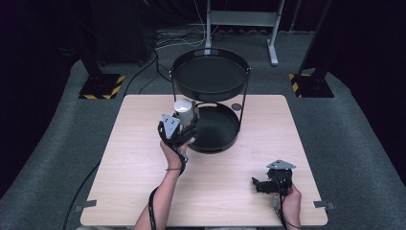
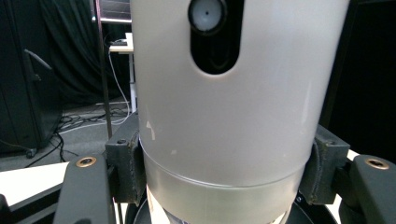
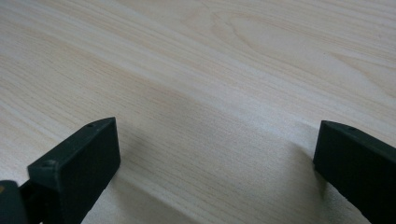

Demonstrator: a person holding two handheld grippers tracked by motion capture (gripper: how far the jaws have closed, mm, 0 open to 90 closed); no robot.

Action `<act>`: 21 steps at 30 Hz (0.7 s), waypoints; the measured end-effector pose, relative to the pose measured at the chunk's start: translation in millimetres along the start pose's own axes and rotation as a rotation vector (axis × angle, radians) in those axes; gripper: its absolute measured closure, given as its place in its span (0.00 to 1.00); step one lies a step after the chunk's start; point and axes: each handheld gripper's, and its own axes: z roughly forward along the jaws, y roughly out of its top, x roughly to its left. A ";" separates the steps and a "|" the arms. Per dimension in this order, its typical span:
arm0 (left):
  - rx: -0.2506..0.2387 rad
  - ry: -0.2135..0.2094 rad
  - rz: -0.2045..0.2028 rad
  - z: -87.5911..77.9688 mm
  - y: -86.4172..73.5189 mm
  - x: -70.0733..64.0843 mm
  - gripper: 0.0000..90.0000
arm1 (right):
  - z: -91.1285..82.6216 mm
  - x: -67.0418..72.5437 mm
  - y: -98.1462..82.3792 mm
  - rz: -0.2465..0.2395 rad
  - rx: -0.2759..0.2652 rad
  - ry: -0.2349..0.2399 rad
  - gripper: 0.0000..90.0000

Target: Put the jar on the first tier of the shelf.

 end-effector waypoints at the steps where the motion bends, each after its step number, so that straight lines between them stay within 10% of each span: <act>1: -0.002 0.001 0.005 1.0 -0.8 0.0 0.35 | 0.0 0.0 0.0 0.000 0.000 0.000 0.00; 21: -0.006 0.014 0.016 19.4 -4.5 -10.3 0.35 | -0.1 0.2 0.0 0.000 0.000 -0.001 0.00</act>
